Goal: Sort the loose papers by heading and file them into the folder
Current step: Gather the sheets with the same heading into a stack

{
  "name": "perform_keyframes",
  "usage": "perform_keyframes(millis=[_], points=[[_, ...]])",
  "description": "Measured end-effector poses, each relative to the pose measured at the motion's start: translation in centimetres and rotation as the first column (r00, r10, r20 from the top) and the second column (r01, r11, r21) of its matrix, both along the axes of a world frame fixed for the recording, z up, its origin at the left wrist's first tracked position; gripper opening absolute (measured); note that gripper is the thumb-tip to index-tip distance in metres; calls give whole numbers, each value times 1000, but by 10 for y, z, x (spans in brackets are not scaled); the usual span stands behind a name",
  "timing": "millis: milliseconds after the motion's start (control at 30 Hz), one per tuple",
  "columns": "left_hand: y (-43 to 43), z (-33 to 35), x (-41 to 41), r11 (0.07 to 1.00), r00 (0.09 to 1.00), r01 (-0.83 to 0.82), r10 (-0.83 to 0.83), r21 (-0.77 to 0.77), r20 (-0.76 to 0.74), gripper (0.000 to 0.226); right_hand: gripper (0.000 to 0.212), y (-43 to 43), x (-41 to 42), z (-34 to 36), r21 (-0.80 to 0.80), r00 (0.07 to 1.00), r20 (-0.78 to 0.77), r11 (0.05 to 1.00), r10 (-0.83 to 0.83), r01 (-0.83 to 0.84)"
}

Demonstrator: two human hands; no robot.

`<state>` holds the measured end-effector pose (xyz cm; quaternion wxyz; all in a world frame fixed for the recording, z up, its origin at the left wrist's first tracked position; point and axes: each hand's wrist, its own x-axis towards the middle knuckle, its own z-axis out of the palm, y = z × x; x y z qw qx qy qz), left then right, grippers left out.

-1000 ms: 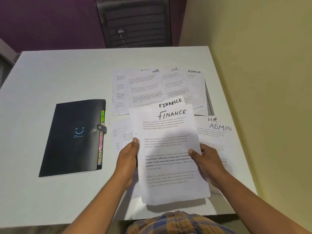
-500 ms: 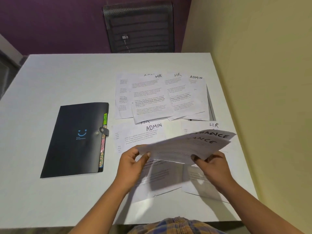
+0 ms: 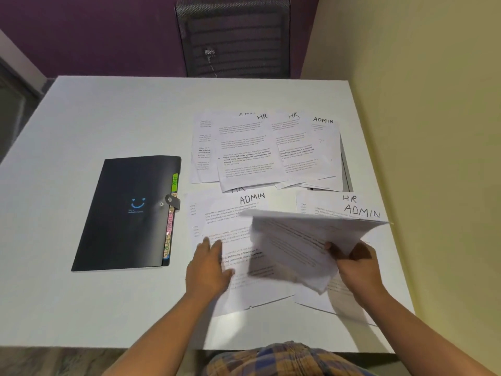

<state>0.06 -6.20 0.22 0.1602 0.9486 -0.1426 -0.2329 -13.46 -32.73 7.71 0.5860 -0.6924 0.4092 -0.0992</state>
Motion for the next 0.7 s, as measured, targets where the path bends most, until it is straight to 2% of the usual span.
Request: perform_keyframes(millis=[33,100,167,333,400,500,567,700], points=[[5,-2,-3,996,998,46,-44,79,-34,84,11,-3,-4,1,-6,1000,6,1000,-16,16],[12,-7,-7,987,993,106,-98,124,-71,89,16,-9,-10,3,-29,1000,19,999,-18,19],[16,-8,-9,987,989,136,-131,90,-63,90,24,-14,-14,3,-39,999,15,998,-45,46],[18,-4,-10,992,989,120,-116,37,-93,96,10,-16,-21,-5,24,994,9,994,-108,107],[11,2,-6,996,991,83,-87,-41,-102,94,10,-15,-20,-4,47,993,13,992,-115,114],[-10,25,4,958,996,-33,10,-286,-84,82,19,-15,-16,-6,85,995,-7,991,-101,101],[-27,47,12,882,982,-155,87,-445,-170,75,22,-14,-12,-8,109,996,-23,990,-81,83],[-51,81,27,729,919,-310,66,-610,-389,66,24,-9,-3,-3,260,1000,-12,965,-27,29]])
